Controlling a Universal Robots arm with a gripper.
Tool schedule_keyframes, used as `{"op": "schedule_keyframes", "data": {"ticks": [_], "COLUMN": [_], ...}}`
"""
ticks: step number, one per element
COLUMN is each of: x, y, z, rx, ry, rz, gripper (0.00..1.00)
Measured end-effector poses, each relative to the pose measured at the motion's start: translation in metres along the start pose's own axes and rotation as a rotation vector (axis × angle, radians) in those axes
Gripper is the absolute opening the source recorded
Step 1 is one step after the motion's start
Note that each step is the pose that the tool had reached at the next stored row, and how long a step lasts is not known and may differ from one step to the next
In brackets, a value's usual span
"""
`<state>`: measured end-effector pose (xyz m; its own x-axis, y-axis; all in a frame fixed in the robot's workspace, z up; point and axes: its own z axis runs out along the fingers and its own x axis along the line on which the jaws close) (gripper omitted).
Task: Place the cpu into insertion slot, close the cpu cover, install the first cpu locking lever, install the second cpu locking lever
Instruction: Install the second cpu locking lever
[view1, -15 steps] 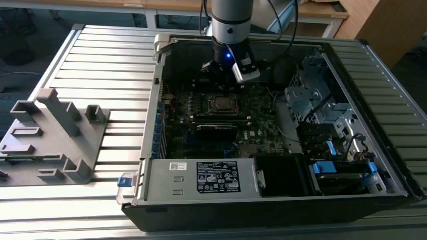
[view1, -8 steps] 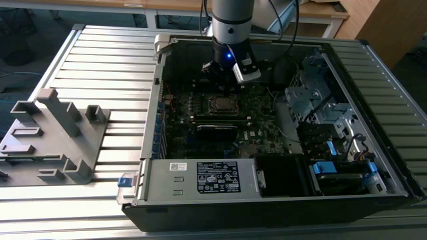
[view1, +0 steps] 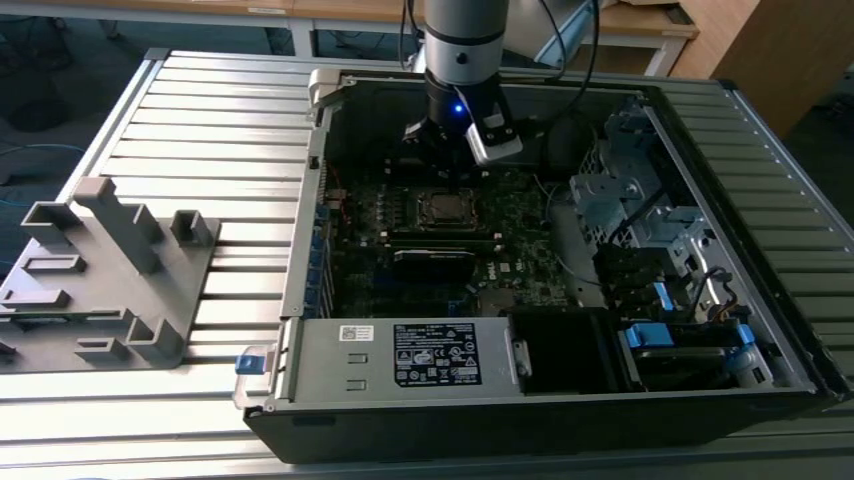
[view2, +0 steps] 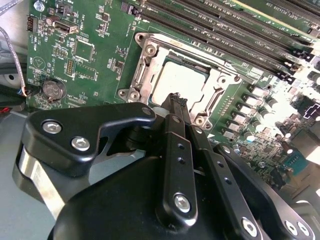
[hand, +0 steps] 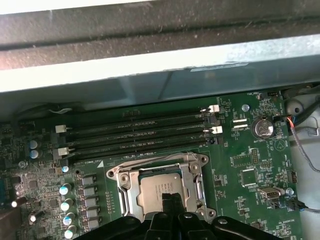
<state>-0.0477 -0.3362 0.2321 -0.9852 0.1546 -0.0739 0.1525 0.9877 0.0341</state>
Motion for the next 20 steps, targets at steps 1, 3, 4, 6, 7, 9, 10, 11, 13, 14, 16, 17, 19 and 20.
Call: {"op": "schedule_keyframes", "data": {"ticks": [1, 3, 4, 6, 7, 9, 10, 11, 13, 14, 16, 17, 19, 20], "x": [0.0000, -0.0001, -0.0002, -0.0003, -0.0004, -0.0004, -0.0004, -0.0004, -0.0004, -0.0004, -0.0006, -0.0006, -0.0007, -0.0007], "y": [0.0000, 0.0001, 0.0001, 0.0002, 0.0002, 0.0002, 0.0002, 0.0002, 0.0002, 0.0002, 0.0003, 0.0003, 0.0004, 0.0004], "z": [-0.0005, -0.0016, -0.0025, -0.0042, -0.0044, -0.0046, -0.0046, -0.0046, -0.0054, -0.0059, -0.0073, -0.0082, -0.0084, -0.0084], "rx": [-0.0001, -0.0004, -0.0005, -0.0006, -0.0006, -0.0005, -0.0006, -0.0006, 0.0001, -0.0001, -0.0004, -0.0004, -0.0006, -0.0008], "ry": [0.0000, -0.0002, -0.0002, -0.0003, -0.0003, -0.0002, -0.0002, -0.0002, 0.0000, 0.0000, -0.0002, -0.0002, -0.0003, -0.0003], "rz": [0.000, 0.000, 0.000, 0.000, 0.000, 0.000, 0.000, 0.000, 0.000, 0.000, 0.000, 0.000, 0.000, 0.000], "gripper": [0.11, 0.11, 0.11, 0.11, 0.11, 0.11, 0.11, 0.11, 0.11, 0.11, 0.11, 0.11, 0.11, 0.11]}}
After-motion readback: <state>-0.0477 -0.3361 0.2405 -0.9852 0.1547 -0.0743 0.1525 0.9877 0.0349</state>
